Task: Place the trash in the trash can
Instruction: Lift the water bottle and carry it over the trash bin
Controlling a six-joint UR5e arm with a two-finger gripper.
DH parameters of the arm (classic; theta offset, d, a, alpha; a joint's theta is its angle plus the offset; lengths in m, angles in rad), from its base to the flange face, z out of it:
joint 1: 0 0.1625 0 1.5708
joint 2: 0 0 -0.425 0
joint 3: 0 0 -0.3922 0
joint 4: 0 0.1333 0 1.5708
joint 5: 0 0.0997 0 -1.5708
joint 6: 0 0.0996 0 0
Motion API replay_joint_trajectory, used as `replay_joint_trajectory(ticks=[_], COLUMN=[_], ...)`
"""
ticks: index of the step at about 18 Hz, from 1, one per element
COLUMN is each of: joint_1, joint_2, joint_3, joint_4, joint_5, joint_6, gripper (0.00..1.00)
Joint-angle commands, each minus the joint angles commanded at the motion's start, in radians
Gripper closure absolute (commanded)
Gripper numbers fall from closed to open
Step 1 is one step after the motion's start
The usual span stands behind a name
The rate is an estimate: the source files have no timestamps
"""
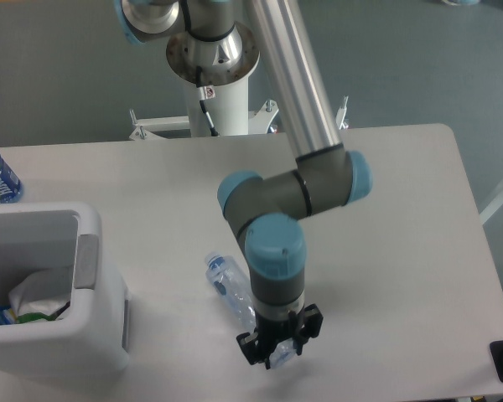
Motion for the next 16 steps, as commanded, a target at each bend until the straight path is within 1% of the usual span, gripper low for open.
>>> replay_joint_trajectory(ticks=[2, 5, 6, 8, 10, 12, 15, 16], joint_1=[0.029, 0.095, 0.113, 0.12, 0.112, 0.089, 0.028, 0.009], joint_2=[0.052, 0.129, 0.144, 0.17, 0.197, 0.207, 0.22, 0.221], joint_3=[0.011, 0.047, 0.07, 0.109, 0.129, 0.141, 0.143, 0.146], joint_4=[0.005, 0.009, 0.009, 0.009, 0.009, 0.018, 0.066, 0.072], joint_5=[-0.07, -0.244, -0.268, -0.287, -0.287, -0.287, -0.285, -0.285], joint_6=[-0.009, -0.052, -0.07, -0.121, -0.129, -0.127, -0.124, -0.129], gripper=[0.41, 0.41, 0.41, 0.41, 0.41, 0.41, 0.41, 0.41])
